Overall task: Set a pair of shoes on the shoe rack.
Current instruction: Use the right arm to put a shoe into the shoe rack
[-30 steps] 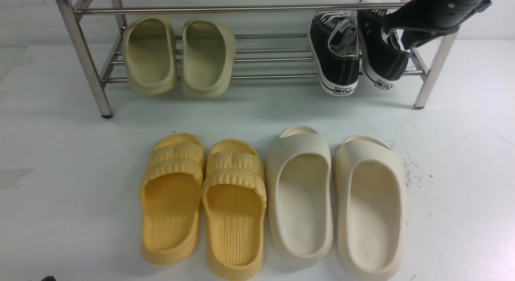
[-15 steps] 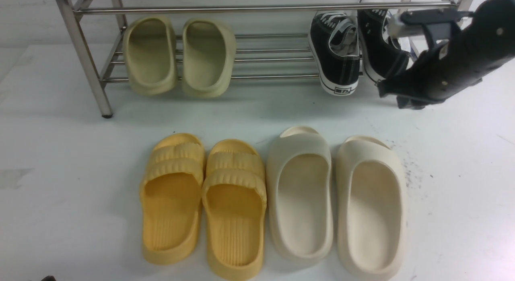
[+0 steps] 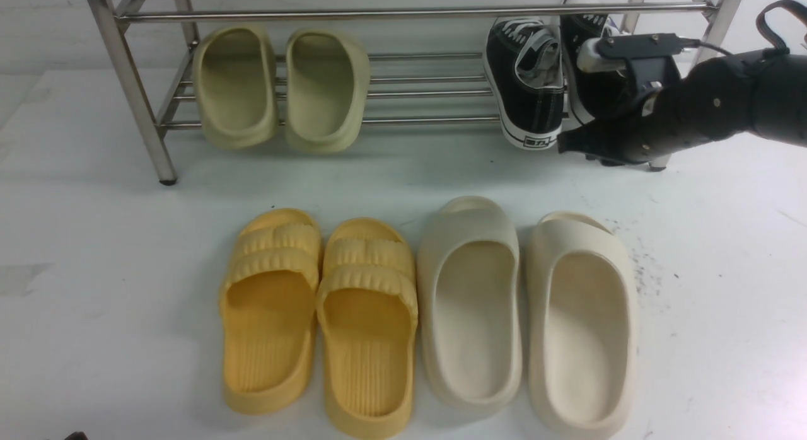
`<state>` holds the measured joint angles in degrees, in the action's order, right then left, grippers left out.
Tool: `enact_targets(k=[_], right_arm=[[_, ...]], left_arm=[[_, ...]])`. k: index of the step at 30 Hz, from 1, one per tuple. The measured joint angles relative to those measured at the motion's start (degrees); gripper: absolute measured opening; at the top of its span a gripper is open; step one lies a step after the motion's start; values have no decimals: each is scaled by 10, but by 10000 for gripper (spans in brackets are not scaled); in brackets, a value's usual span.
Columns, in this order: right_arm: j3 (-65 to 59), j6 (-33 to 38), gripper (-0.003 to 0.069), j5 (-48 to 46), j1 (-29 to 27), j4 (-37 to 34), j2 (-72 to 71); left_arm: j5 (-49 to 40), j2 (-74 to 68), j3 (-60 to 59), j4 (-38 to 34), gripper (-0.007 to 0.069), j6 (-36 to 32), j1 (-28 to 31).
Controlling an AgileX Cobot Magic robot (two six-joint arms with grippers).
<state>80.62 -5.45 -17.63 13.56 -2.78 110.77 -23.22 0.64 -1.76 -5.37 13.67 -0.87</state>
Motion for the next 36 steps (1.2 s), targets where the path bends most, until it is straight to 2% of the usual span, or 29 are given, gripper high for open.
enact_targets(k=[10, 27, 36], right_arm=[[0, 0, 18, 32, -31, 5, 11], [6, -1, 26, 35, -28, -5, 29], [49, -1, 29, 34, -28, -9, 66]], left_arm=[[0, 0, 0, 0, 238, 0, 0], [0, 0, 0, 0, 238, 0, 0], [0, 0, 0, 0, 239, 0, 0]])
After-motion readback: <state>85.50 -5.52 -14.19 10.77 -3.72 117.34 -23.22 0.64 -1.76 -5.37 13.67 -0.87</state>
